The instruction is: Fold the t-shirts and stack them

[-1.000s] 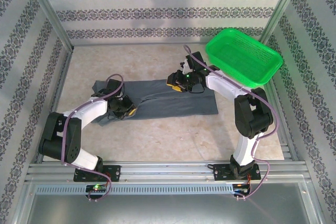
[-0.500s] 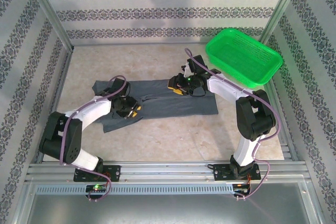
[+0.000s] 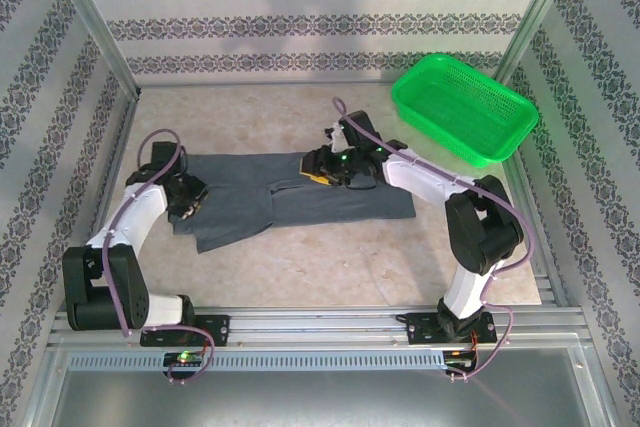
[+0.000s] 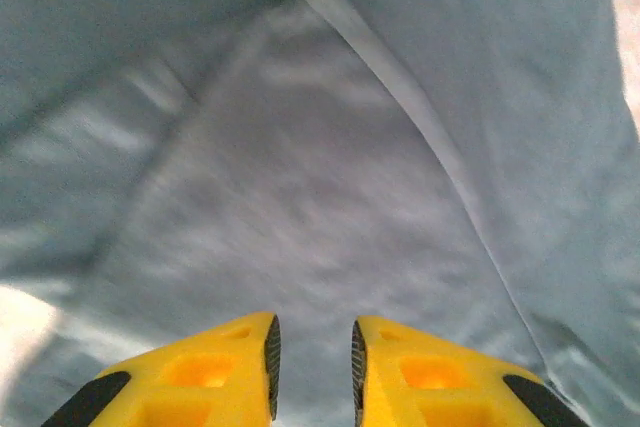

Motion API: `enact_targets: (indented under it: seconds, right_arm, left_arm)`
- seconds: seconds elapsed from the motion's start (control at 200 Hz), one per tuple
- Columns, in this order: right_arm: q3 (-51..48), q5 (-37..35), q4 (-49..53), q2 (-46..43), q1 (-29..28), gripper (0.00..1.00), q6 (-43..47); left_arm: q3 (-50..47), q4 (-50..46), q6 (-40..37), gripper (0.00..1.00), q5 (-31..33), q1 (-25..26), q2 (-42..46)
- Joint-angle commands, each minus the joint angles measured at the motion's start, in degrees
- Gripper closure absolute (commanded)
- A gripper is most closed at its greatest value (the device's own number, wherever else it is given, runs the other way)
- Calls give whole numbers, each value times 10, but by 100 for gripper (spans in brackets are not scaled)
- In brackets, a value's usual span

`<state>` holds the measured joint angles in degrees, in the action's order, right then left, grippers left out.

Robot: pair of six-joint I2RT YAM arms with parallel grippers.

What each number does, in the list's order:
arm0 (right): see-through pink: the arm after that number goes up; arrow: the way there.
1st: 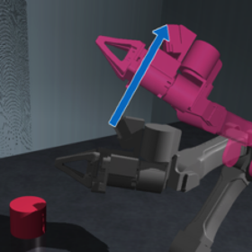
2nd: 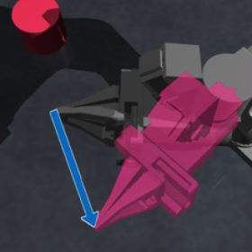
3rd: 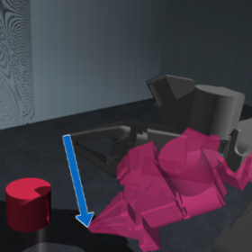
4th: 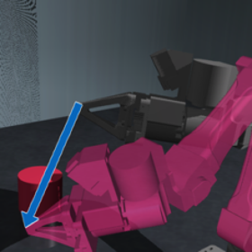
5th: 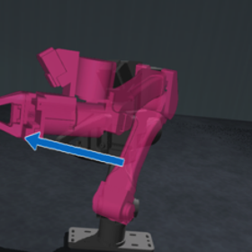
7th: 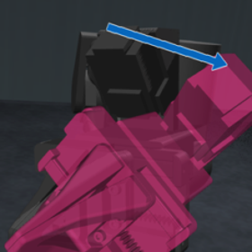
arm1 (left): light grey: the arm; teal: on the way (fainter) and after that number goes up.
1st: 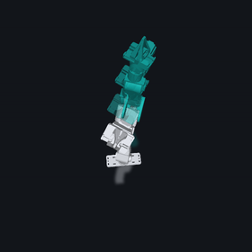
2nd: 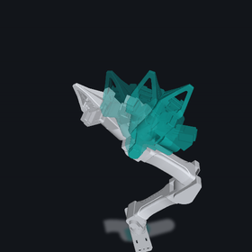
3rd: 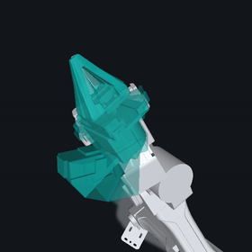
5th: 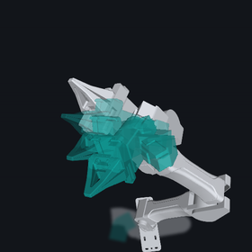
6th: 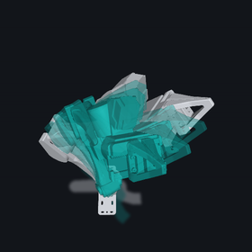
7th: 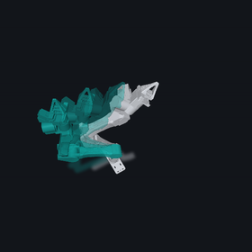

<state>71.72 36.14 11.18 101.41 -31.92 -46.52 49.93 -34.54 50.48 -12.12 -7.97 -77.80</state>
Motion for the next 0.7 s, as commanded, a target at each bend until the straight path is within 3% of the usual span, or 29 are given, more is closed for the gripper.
enact_targets:
  seconds: [0.0,0.165,0.3,0.694]
  right_arm:
    - [-11,28,-65,-15,-30,53,0]
    - [-13,29,-78,-5,-46,53,-15]
    - [-5,28,-64,-3,-46,53,-9]
    - [4,27,-64,5,-43,53,-15]
  left_arm:
    - [-13,7,-138,73,-10,-51,-30]
    - [-8,66,-201,71,-54,-79,-92]
    - [-11,82,-215,70,-54,-83,-123]
    - [-39,93,-230,70,-64,-83,-114]
